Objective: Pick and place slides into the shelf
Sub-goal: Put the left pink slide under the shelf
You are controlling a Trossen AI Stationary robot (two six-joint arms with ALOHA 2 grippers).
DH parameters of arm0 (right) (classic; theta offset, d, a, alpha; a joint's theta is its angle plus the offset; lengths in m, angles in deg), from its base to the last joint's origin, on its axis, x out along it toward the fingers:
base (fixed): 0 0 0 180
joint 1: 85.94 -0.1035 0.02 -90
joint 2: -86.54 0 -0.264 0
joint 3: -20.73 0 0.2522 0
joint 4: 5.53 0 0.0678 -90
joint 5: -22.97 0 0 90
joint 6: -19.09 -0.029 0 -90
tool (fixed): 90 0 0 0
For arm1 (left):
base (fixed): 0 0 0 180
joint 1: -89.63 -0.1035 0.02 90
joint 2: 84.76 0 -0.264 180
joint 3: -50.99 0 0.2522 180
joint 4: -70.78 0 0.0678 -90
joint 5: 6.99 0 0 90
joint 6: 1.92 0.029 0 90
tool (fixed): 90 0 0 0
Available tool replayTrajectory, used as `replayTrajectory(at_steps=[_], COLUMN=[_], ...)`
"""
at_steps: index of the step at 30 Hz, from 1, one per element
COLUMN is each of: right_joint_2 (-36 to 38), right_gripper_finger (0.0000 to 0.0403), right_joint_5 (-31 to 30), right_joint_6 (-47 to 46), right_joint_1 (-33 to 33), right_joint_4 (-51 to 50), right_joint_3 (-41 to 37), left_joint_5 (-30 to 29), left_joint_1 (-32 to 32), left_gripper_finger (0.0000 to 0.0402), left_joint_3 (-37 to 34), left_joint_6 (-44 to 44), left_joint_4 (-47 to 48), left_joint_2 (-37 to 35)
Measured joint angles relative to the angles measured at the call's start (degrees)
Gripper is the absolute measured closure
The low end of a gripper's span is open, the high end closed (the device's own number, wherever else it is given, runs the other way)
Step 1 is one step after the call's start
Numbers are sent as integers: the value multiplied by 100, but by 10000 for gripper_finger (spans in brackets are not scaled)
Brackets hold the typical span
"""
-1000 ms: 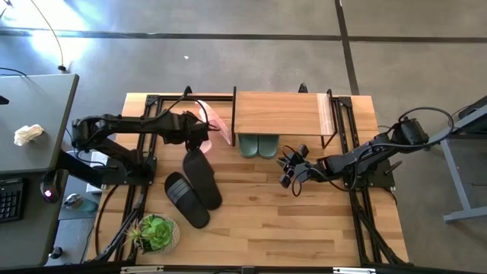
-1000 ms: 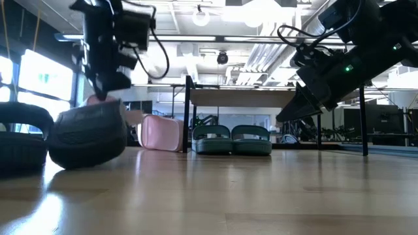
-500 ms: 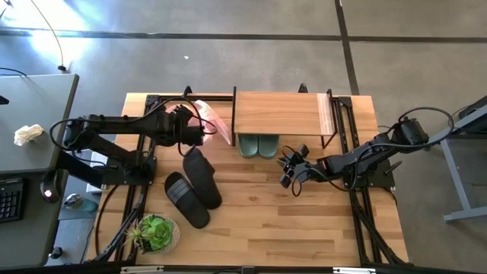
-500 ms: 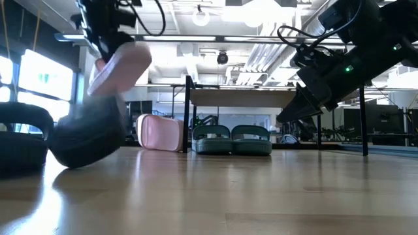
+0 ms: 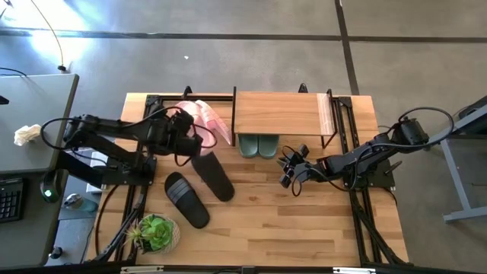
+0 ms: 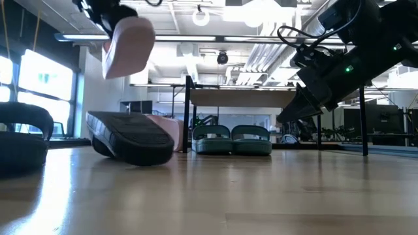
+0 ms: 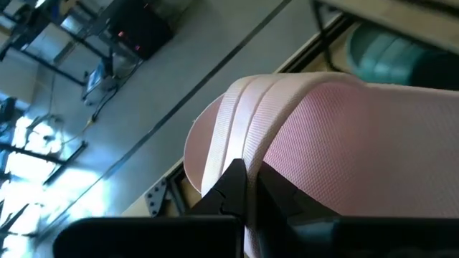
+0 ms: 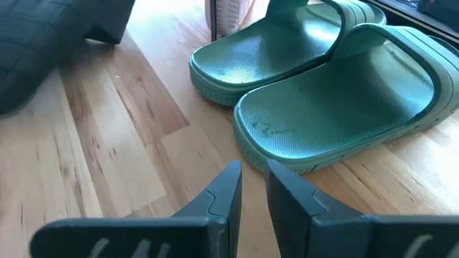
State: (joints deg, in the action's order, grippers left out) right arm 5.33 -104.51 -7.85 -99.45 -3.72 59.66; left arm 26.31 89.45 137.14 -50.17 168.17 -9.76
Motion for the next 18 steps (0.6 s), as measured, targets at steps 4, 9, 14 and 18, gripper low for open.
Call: replayTrajectory(at_steps=[4, 9, 14, 18], right_joint_2=[0, 59, 558, 1215], right_gripper_finger=[345, 345, 345, 345], right_joint_5=[0, 5, 220, 527], right_joint_6=[0, 101, 360, 654], right_joint_1=[0, -2, -2, -2], right_joint_4=[14, 187, 232, 127], right_joint_3=[0, 0, 0, 0], left_joint_5=[-11, -63, -63, 502], left_joint_1=[563, 1316, 1951, 2241], left_gripper_finger=[401, 402, 401, 401], left_joint_3=[379, 978, 1363, 1381], left_joint_6=[118, 833, 2260, 3724], left_joint_4=[-30, -731, -2176, -3714], left_joint_2=[0, 0, 0, 13])
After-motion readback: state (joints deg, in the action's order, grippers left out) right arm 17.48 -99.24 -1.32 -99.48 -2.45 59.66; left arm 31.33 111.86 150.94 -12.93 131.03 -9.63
